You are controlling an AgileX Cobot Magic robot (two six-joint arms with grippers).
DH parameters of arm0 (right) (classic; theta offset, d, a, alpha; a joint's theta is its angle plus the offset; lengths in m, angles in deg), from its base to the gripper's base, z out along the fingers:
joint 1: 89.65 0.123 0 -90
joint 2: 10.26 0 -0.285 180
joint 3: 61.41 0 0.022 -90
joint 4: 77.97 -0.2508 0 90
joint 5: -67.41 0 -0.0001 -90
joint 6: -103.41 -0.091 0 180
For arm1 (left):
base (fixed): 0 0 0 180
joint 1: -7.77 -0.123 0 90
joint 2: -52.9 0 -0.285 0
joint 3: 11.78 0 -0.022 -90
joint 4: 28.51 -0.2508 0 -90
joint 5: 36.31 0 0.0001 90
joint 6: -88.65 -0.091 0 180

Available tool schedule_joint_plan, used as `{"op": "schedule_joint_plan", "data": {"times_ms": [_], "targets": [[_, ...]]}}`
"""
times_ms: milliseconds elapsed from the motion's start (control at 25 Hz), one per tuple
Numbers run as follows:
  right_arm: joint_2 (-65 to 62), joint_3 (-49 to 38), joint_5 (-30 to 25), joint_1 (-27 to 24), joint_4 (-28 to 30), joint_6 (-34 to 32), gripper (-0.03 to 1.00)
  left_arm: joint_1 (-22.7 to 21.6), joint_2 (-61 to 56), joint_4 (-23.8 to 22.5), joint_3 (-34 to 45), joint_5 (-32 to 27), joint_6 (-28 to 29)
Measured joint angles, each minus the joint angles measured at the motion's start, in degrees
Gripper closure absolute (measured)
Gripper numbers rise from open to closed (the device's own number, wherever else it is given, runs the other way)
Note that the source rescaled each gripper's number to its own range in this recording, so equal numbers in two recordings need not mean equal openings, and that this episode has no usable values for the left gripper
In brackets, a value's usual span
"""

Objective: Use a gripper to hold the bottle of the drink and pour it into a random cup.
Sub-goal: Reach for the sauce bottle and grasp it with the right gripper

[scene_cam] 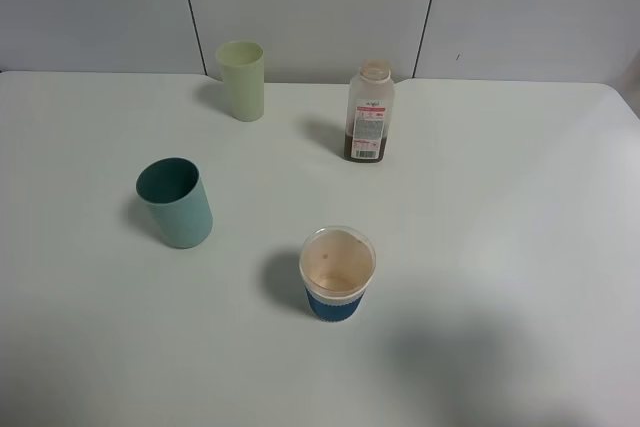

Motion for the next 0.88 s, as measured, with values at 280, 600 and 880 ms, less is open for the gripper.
{"op": "schedule_joint_plan", "data": {"times_ms": [280, 600, 880], "targets": [[0.0, 0.0, 0.0, 0.0, 0.0, 0.0, 0.13, 0.0, 0.0, 0.0, 0.0, 0.0, 0.0], [0.0, 0.0, 0.0, 0.0, 0.0, 0.0, 0.13, 0.0, 0.0, 0.0, 0.0, 0.0, 0.0], [0.0, 0.0, 0.0, 0.0, 0.0, 0.0, 0.13, 0.0, 0.0, 0.0, 0.0, 0.0, 0.0]]}}
